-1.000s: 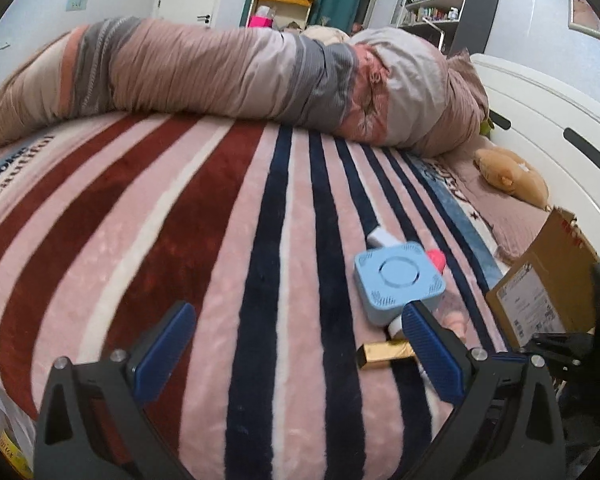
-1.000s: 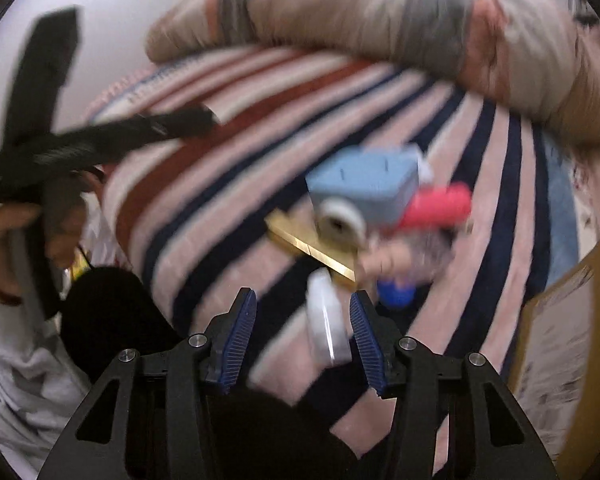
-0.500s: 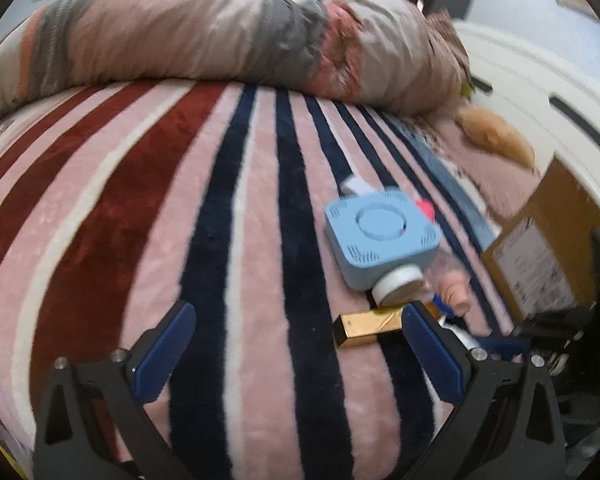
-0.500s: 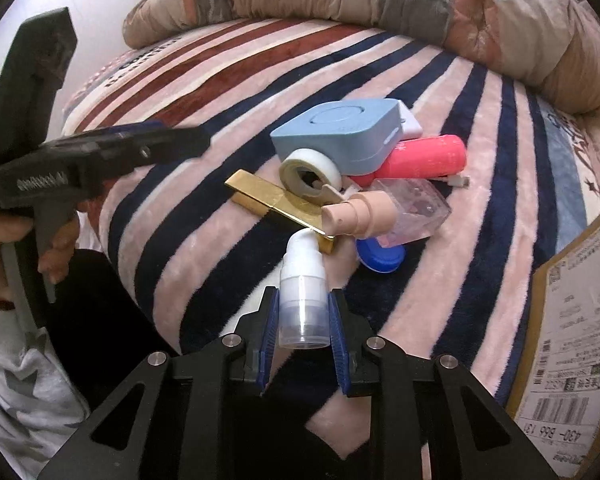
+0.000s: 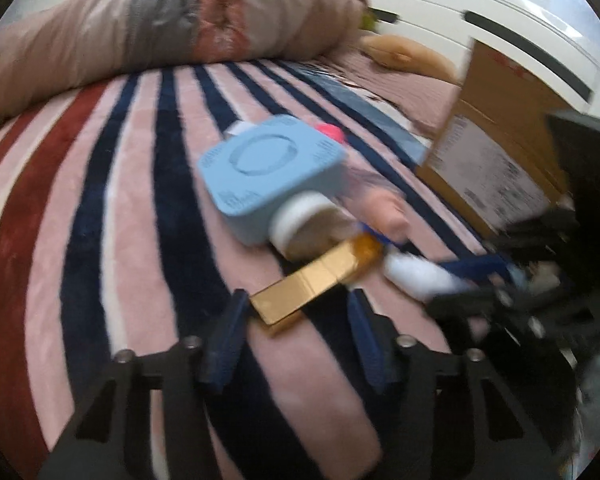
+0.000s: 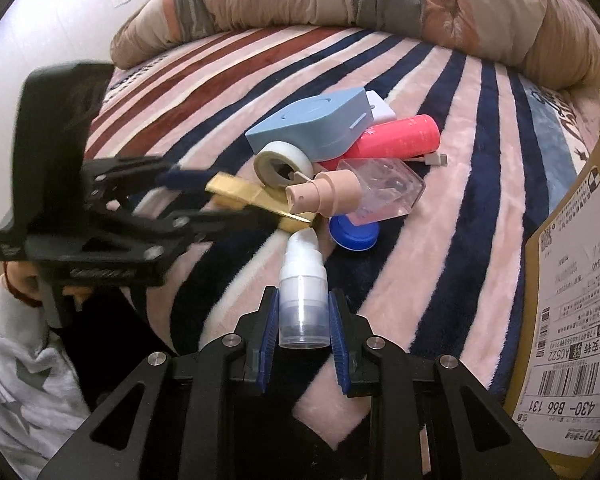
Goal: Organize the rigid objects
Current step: 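Grasp the gold strip with the left gripper while the right holds the bottle, then carry the bottle and gold strip into the cardboard box and open both grippers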
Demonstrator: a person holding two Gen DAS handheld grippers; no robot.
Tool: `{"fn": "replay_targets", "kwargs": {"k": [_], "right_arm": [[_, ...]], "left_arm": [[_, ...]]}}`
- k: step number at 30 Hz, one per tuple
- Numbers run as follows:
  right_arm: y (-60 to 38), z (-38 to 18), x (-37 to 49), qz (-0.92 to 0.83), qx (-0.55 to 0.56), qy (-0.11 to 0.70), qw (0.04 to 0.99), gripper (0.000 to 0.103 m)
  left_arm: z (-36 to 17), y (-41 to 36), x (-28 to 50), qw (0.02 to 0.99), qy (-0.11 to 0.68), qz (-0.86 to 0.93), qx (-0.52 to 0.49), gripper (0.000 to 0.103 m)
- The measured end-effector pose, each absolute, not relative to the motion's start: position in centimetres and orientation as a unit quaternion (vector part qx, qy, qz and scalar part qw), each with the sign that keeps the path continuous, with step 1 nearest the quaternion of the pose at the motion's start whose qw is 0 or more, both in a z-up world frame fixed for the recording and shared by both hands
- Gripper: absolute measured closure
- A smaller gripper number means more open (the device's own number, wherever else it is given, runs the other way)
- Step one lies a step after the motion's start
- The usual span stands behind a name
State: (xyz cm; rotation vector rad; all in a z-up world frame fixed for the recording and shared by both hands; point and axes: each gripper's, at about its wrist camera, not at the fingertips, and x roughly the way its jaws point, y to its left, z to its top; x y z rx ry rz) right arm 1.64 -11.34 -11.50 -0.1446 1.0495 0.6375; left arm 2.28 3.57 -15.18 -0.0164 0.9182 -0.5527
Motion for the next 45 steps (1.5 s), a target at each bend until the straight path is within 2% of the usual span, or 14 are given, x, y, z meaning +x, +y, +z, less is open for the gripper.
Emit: {"fn": "replay_targets", "kwargs": {"k": [6, 11, 16, 19, 24, 29, 37, 40, 45], "right_arm": [[-12.1, -11.7, 1.8, 0.302, -0.057, 0.492, 0.814, 0.083], [-12.5, -12.0, 1.9, 0.307, -0.048, 0.493, 0.813, 0.083], [-13.4, -12.3, 2.2, 0.312, -0.037, 0.495, 0.81, 0.083], [-13.4, -12.4, 2.3, 0.312, -0.039, 0.494, 0.811, 0.083], [-13.1, -12.6, 2.3, 0.311, -0.045, 0.495, 0.81, 0.083], [-12.7, -12.7, 2.2, 0.311, -0.042, 0.493, 0.812, 0.083], [-12.2, -12.3, 2.1, 0.299, -0.047, 0.477, 0.825, 0.083], [-11.8, -10.9, 1.2, 0.307, -0.054, 0.458, 0.832, 0.083], [-12.2, -6.4, -0.7, 0.342, -0.039, 0.404, 0.848, 0.083]], "left_arm": [[-15.1, 2.7, 2.7, 0.849, 0.449, -0.278, -0.002, 0.066], [-15.2, 1.0, 3.6, 0.851, 0.449, -0.273, 0.012, 0.066], [-14.6, 2.6, 1.7, 0.847, 0.451, -0.281, 0.009, 0.083], [-14.2, 5.0, 0.1, 0.855, 0.454, -0.25, 0.01, 0.087], [-14.2, 7.9, -1.0, 0.869, 0.455, -0.191, -0.01, 0.087], [-15.2, 5.6, 0.9, 0.877, 0.455, -0.152, 0.014, 0.087], [-15.5, 5.3, 2.1, 0.886, 0.447, -0.125, -0.006, 0.088], [-14.0, 5.5, 1.5, 0.892, 0.433, -0.129, -0.012, 0.088], [-8.5, 5.2, -0.2, 0.914, 0.382, -0.134, -0.008, 0.088]]}}
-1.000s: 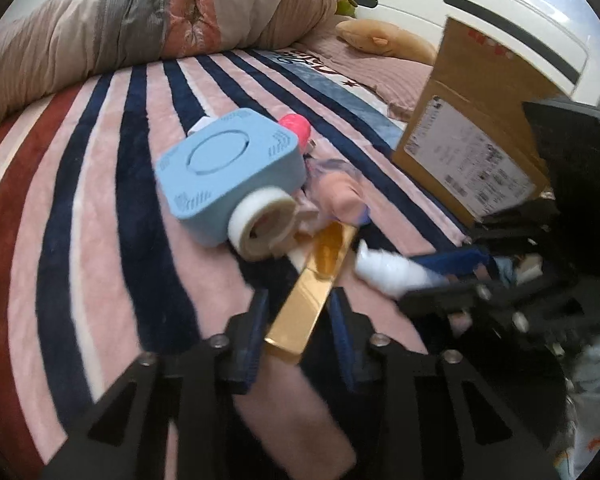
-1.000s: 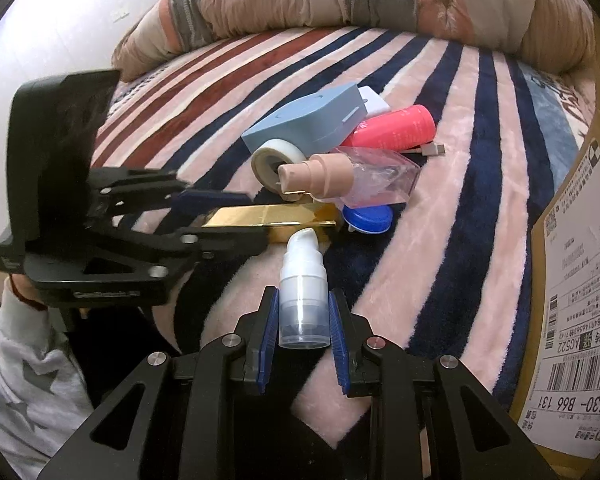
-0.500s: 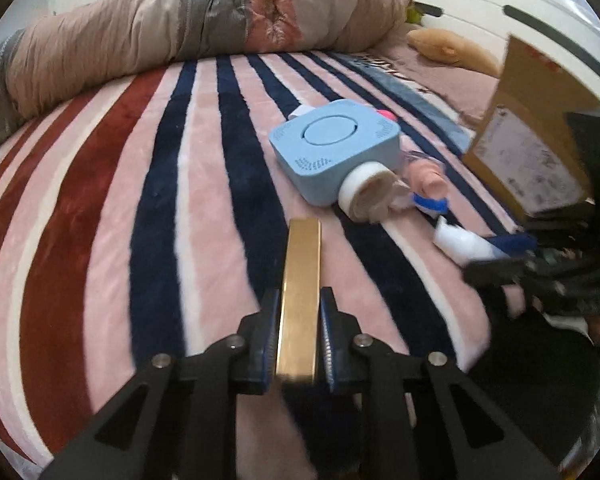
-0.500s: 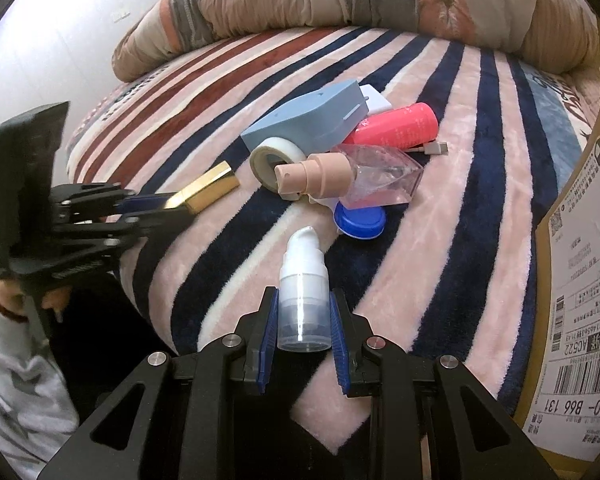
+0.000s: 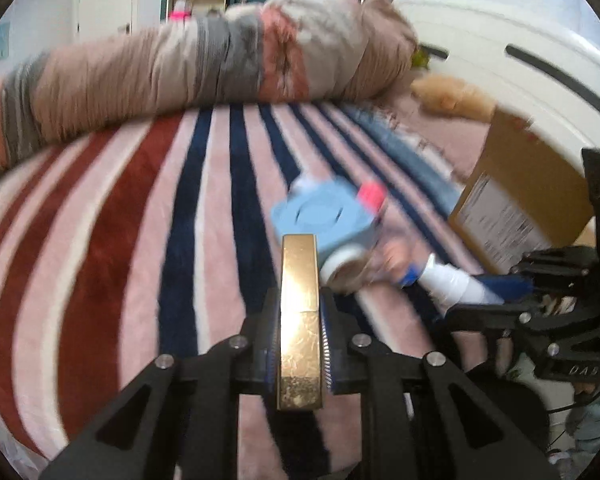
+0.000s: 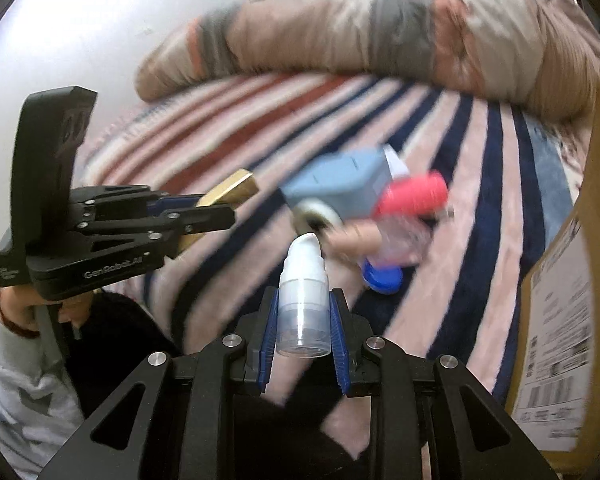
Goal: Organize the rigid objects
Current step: 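Carry the bottle and gold strip into the cardboard box and open both grippers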
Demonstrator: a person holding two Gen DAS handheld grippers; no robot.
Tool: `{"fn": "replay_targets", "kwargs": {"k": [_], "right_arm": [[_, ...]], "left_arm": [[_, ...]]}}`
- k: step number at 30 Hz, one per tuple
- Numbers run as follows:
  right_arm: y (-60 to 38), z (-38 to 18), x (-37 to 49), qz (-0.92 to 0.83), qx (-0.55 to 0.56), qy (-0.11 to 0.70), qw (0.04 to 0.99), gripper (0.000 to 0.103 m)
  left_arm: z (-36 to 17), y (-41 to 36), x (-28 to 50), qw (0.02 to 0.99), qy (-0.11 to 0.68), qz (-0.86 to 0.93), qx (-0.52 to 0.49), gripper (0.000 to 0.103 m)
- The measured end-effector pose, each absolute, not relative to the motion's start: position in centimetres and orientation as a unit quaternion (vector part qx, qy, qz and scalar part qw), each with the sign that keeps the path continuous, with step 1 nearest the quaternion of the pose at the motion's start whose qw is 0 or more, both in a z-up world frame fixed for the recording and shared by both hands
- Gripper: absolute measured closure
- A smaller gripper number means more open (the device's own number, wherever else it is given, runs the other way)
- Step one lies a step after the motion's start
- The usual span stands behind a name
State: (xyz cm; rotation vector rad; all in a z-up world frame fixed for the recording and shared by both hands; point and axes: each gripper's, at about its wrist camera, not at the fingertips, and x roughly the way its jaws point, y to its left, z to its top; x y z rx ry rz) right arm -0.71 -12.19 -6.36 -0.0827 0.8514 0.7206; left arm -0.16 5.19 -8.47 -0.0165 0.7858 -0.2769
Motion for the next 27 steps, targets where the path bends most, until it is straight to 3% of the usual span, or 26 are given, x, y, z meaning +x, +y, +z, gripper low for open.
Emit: {"fn": "replay_targets", "kwargs": {"k": [9, 13, 22, 27], "right_arm": [[-19.7, 2.7, -3.7, 0.306, -0.011, 0.274, 0.912, 0.083], [-25.7, 3.6, -3.6, 0.227, 0.005, 0.267, 0.937, 0.083], [-33.0, -1.4, 0.2, 0.116, 0.005, 0.345, 0.931, 0.083], [-34.8, -2.0, 0.6, 0.118, 0.015, 0.346, 0.931, 0.082]], "left_arm": [[3.2, -1.0, -1.3, 0.935, 0.283, -0.211, 0.026, 0.088], [6.2, -7.4, 0.3, 0.918, 0.272, -0.286, 0.041, 0.088], [3.7, -21.0, 4.5, 0.858, 0.354, -0.359, 0.1, 0.088], [1.3, -23.6, 6.5, 0.839, 0.399, -0.348, 0.127, 0.088]]}}
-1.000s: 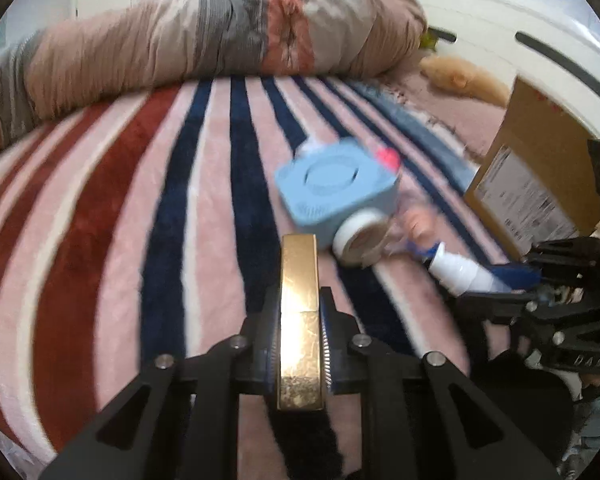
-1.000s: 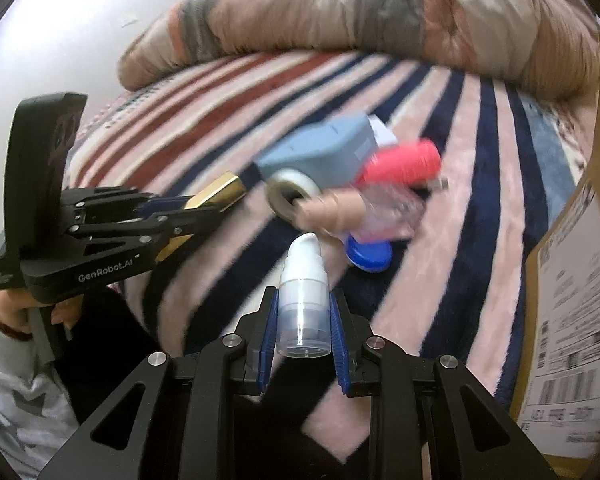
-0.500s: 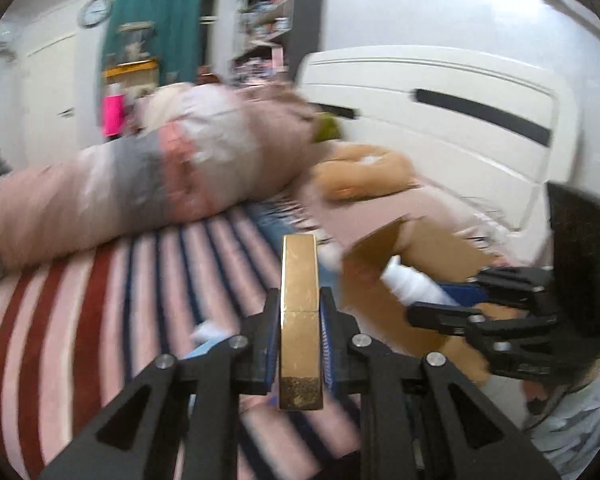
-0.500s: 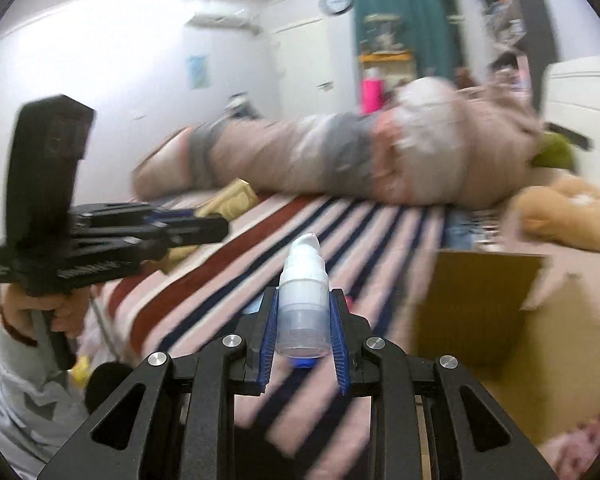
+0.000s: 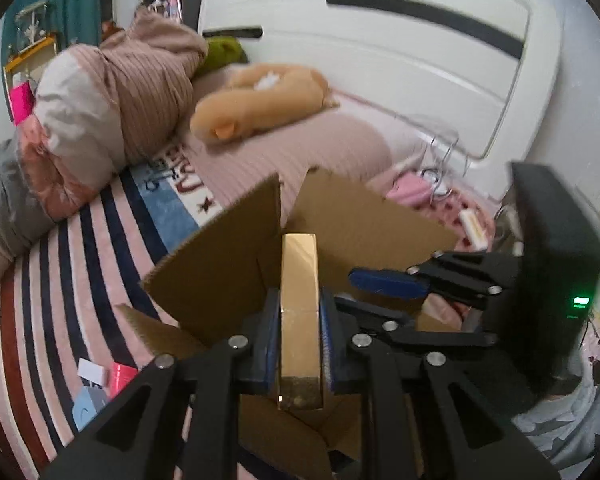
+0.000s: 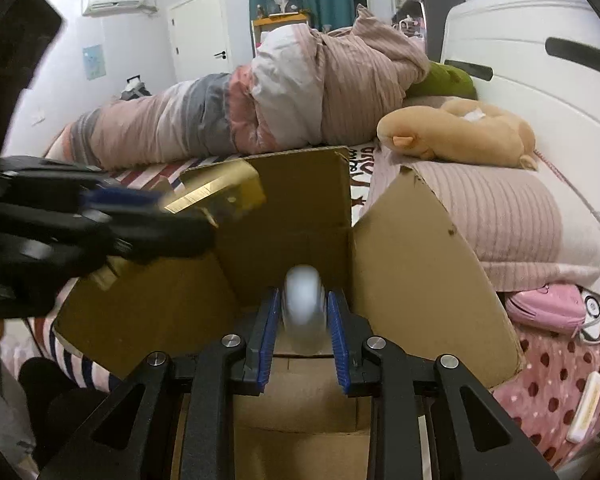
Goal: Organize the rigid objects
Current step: 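Carry the bottle and gold strip into the cardboard box and open both grippers, then move both grippers back to the pile of items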
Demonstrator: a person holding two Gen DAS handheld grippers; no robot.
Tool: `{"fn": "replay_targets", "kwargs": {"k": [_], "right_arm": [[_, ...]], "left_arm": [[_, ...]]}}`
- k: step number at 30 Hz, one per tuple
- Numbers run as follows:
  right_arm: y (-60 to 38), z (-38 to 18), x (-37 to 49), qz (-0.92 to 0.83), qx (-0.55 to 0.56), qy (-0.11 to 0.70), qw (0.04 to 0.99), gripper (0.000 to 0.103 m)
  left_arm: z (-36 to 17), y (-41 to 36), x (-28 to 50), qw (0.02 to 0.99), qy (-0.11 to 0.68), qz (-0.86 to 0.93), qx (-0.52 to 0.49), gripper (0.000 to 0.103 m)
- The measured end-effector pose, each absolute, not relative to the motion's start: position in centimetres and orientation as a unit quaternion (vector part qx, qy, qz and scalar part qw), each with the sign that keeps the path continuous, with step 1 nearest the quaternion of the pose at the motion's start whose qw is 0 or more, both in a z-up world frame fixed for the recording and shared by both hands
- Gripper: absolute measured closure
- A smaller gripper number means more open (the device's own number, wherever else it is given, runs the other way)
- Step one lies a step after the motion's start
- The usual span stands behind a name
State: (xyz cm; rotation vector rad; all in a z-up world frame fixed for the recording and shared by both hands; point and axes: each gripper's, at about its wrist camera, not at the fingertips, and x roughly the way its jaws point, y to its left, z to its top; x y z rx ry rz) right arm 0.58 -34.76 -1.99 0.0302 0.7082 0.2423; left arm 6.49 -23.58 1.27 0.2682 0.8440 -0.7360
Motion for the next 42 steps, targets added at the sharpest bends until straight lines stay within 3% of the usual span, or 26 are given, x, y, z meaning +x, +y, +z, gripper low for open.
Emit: {"fn": "replay_targets", "kwargs": {"k": [6, 11, 17, 19, 28, 31, 36, 42], "right_arm": [[-35.3, -1.9, -0.2, 0.121, 0.016, 0.339, 0.933, 0.074], [-35.0, -1.5, -0.8, 0.132, 0.019, 0.334, 0.933, 0.052], [-34.3, -0.3, -1.2, 0.136, 0.02, 0.319, 0.938, 0.022], [-33.7, 0.3, -1.5, 0.134, 0.014, 0.31, 0.941, 0.008], [-27.2, 4.0, -1.9, 0.142, -0.025, 0.269, 0.952, 0.0], [-23.8, 4.7, -1.7, 0.173, -0.041, 0.262, 0.949, 0.0], [-16.4, 3.6, 0.3, 0.247, -0.067, 0.31, 0.916, 0.0], [-9.7, -1.7, 4.1, 0.267, -0.059, 0.393, 0.878, 0.0]], "left_arm": [[-0.4, -24.5, 7.4, 0.834, 0.418, -0.328, 0.149, 0.088], [-0.4, -23.9, 7.4, 0.839, 0.413, -0.321, 0.151, 0.086], [1.2, -21.2, 6.4, 0.858, 0.39, -0.308, 0.132, 0.063], [2.1, -19.5, 6.0, 0.869, 0.377, -0.298, 0.12, 0.055], [5.0, -7.0, 4.3, 0.921, 0.325, -0.206, 0.064, 0.034], [4.2, -2.0, 4.3, 0.929, 0.326, -0.17, 0.044, 0.032], [1.7, 4.7, 4.9, 0.935, 0.327, -0.138, 0.011, 0.028], [-2.5, 10.3, 7.1, 0.934, 0.338, -0.117, -0.015, 0.028]]}}
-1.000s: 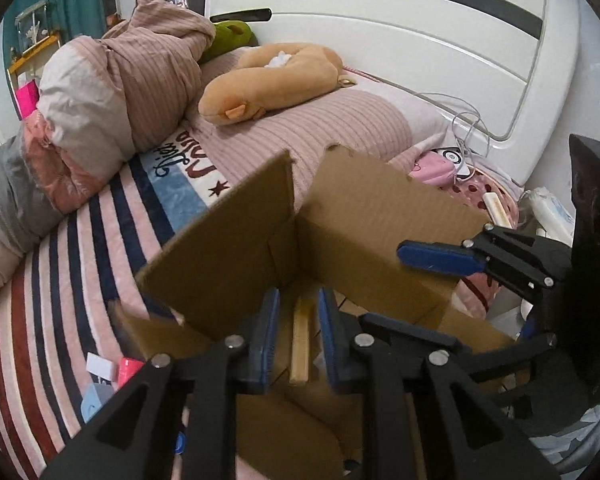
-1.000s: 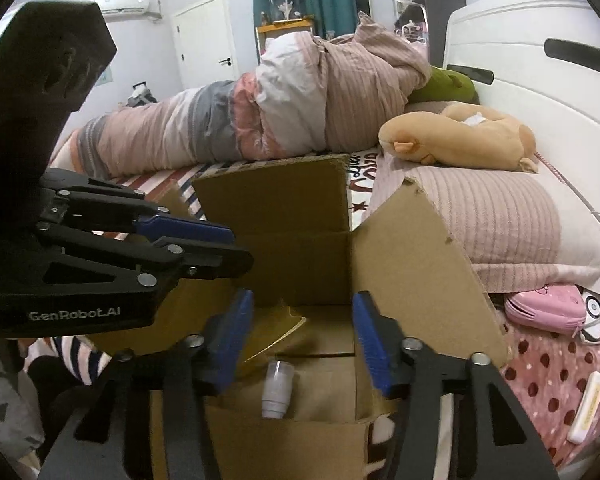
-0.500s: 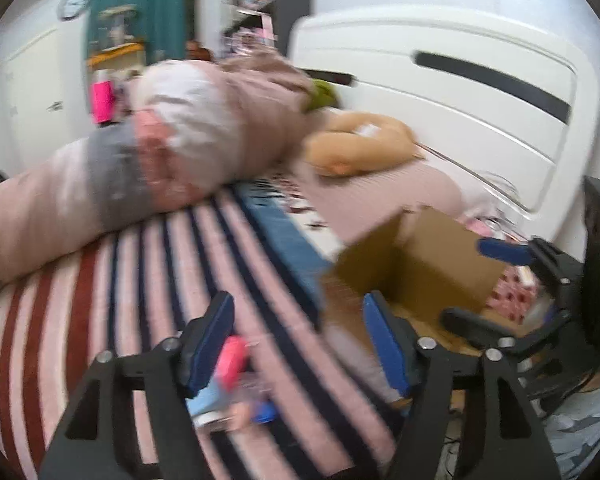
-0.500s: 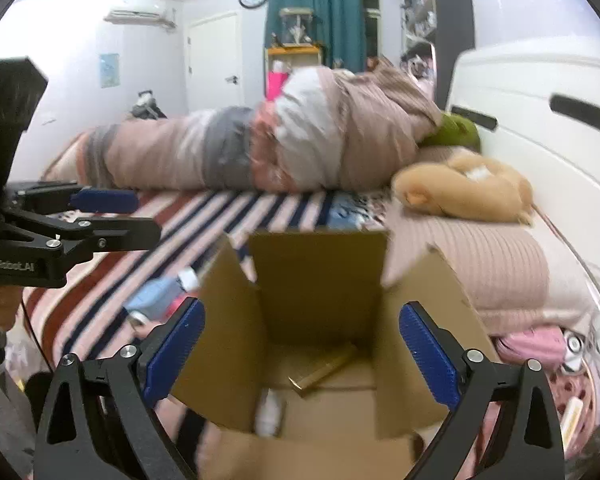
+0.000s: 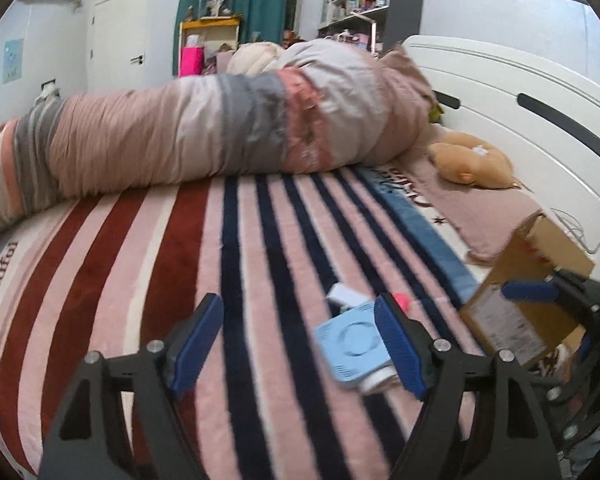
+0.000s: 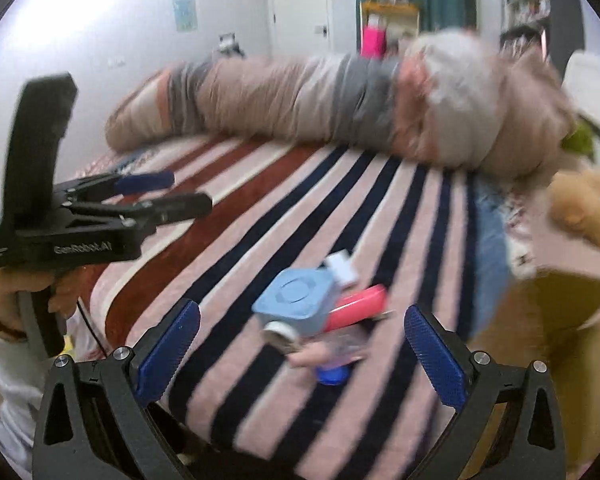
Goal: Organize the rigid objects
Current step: 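Move both grippers back to the pile of items, then grasp the light blue square device with the right gripper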
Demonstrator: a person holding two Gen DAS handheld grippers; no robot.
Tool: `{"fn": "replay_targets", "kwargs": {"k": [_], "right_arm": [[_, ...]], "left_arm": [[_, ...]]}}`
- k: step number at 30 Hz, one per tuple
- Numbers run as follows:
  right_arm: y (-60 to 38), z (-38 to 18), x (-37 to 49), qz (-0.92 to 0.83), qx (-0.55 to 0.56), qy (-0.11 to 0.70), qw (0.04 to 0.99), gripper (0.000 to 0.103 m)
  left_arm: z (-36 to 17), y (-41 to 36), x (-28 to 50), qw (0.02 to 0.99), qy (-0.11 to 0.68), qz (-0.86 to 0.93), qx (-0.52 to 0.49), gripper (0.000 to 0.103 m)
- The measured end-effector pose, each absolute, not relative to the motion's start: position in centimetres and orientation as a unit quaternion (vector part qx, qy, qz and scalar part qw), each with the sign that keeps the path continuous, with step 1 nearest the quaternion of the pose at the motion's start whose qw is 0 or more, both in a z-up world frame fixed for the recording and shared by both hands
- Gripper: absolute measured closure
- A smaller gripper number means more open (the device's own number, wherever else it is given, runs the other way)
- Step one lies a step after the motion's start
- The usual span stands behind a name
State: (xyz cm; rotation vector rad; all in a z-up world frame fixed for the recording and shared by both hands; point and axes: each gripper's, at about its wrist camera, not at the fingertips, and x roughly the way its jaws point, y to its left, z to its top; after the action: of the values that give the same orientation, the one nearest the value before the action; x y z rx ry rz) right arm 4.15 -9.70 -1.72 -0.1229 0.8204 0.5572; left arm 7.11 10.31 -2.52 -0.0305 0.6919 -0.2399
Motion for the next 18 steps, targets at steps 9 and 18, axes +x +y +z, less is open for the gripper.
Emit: {"fn": "replay_targets", "kwargs": {"k": [9, 18], "right_arm": [[-3.1, -9.7, 9.8, 0.22, -0.122, 0.476, 0.843, 0.0], [-0.7, -11.9, 12.2, 0.187, -0.178, 0.462, 0.848, 0.019]], "left_arm": [[-7.9, 14.3, 7.7, 0.919, 0.368, -0.126, -0.067, 0.028], [-10.1, 16.1, 6.7, 0.915, 0.374, -0.125, -0.089, 0.028]]}}
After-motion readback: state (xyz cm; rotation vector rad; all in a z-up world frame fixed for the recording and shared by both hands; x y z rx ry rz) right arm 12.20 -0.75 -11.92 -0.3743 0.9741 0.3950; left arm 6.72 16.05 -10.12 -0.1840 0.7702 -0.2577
